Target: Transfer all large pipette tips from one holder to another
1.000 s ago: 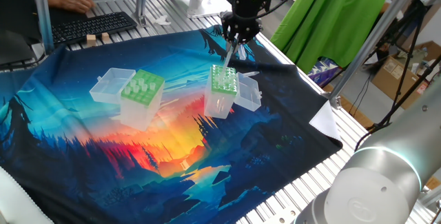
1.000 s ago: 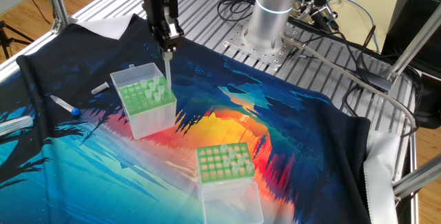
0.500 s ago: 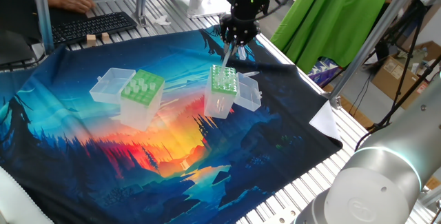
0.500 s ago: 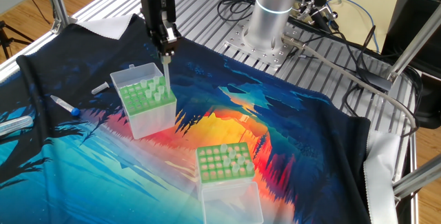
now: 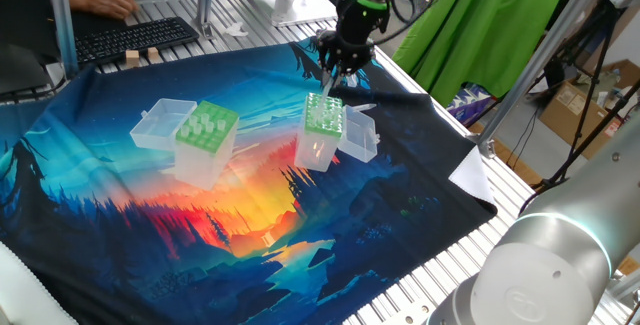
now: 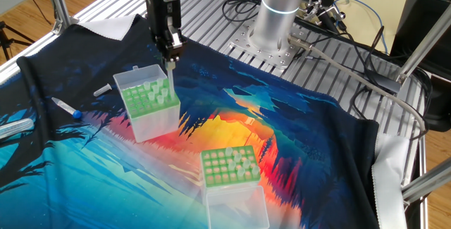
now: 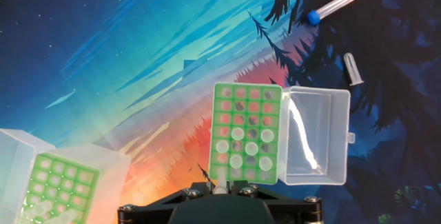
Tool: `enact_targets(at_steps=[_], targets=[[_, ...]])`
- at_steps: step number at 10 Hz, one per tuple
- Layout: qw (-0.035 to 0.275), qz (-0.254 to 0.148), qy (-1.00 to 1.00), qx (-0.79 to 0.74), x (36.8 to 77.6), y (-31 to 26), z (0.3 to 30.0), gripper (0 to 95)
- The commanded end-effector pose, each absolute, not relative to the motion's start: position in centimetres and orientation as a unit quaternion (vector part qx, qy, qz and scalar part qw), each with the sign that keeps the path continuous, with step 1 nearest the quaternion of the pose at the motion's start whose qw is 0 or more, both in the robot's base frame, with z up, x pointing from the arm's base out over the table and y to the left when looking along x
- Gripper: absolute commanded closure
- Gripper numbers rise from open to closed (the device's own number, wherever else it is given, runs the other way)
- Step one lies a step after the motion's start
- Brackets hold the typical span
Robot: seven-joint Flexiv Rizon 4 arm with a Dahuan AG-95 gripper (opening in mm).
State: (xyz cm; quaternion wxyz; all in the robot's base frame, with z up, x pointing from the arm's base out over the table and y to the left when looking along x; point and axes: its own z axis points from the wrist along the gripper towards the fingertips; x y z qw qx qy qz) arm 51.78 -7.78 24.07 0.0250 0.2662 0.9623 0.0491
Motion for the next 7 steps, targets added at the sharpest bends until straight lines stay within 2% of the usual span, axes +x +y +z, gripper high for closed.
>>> enact_targets(at_steps=[1, 4, 5, 6, 7], targets=[[0.033, 0.048, 0.963, 0.263, 51.77, -7.86, 23.21, 95.0], [0.025, 0.045, 0.958, 0.283, 51.73, -7.73, 23.13, 95.0], [0.023, 0.044, 0.956, 0.288, 51.7, -7.61, 23.19, 76.0], [0.022, 0.042, 0.956, 0.29, 51.67, -7.51, 23.23, 76.0], [0.021, 0.041, 0.956, 0.291, 51.65, -7.46, 23.26, 57.0]])
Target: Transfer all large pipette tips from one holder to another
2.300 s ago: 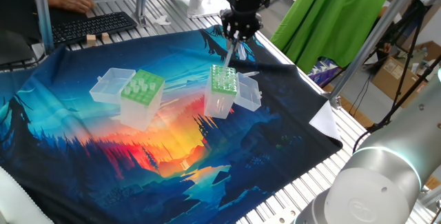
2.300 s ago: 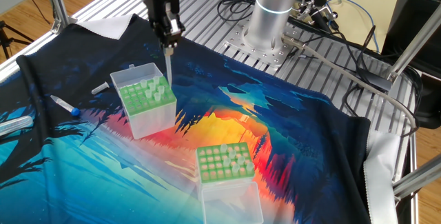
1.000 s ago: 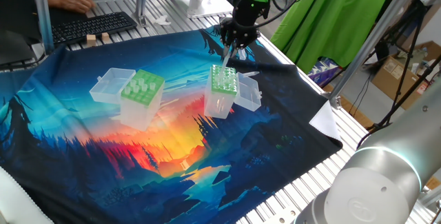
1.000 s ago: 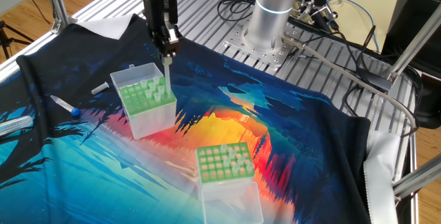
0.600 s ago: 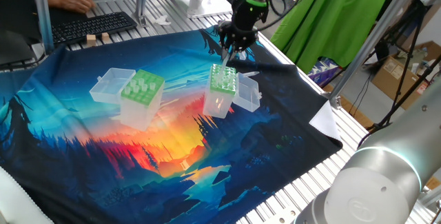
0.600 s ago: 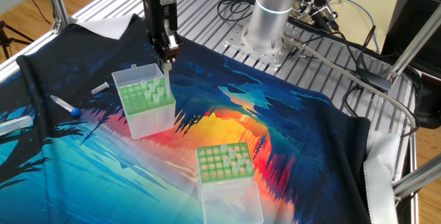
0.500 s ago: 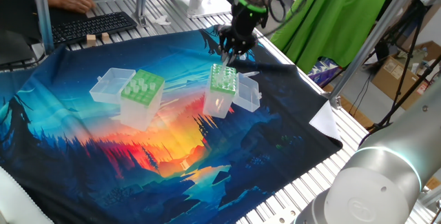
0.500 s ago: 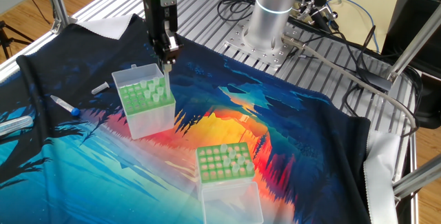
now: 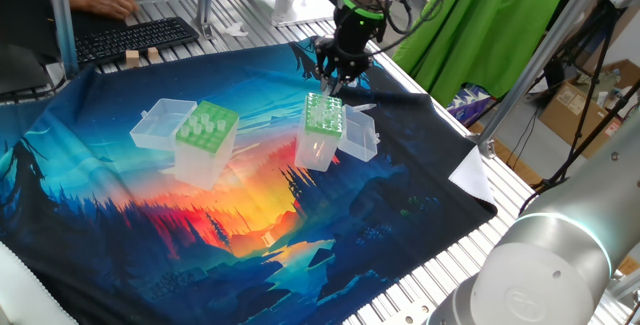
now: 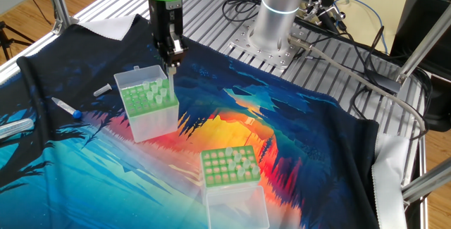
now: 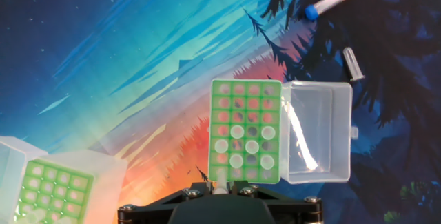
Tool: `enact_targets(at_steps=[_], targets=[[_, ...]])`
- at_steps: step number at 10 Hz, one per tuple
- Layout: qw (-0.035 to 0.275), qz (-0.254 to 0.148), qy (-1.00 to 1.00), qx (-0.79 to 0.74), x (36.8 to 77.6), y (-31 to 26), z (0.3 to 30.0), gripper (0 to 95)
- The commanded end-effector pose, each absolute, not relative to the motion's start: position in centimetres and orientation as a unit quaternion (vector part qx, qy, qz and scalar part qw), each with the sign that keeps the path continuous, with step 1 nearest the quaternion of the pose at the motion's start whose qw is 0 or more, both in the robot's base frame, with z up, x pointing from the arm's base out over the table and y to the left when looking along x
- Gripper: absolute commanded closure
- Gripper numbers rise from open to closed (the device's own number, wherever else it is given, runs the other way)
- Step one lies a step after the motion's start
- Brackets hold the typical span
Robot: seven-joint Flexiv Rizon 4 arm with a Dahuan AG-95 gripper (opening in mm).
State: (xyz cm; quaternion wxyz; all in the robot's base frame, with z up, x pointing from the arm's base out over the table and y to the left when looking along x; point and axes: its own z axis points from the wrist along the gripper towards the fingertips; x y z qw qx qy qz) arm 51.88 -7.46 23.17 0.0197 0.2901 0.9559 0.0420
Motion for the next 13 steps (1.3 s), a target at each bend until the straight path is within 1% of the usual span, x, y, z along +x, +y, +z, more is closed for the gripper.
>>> enact_targets(at_steps=[1, 2, 3, 13], targets=[[0.021, 0.041, 0.955, 0.292, 51.62, -7.37, 23.31, 57.0], [0.021, 0.041, 0.956, 0.29, 51.58, -7.24, 23.37, 57.0], [0.02, 0.044, 0.955, 0.292, 51.46, -6.92, 23.55, 76.0], [0.02, 0.044, 0.955, 0.292, 51.46, -6.92, 23.55, 76.0]])
